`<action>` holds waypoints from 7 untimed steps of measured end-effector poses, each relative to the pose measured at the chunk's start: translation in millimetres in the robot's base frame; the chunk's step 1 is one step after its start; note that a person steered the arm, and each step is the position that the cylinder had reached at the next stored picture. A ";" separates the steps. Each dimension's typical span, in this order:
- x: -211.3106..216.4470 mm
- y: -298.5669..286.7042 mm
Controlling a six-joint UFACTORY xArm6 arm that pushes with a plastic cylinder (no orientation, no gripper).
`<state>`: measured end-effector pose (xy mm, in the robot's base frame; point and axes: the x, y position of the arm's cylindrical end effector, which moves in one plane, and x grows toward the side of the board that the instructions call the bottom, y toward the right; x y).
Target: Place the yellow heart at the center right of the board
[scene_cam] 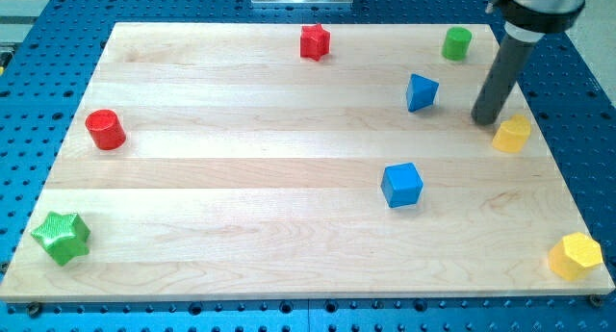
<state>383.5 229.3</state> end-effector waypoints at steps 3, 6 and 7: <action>-14.3 -99.4; -8.9 -72.4; -38.9 -64.9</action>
<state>344.6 164.3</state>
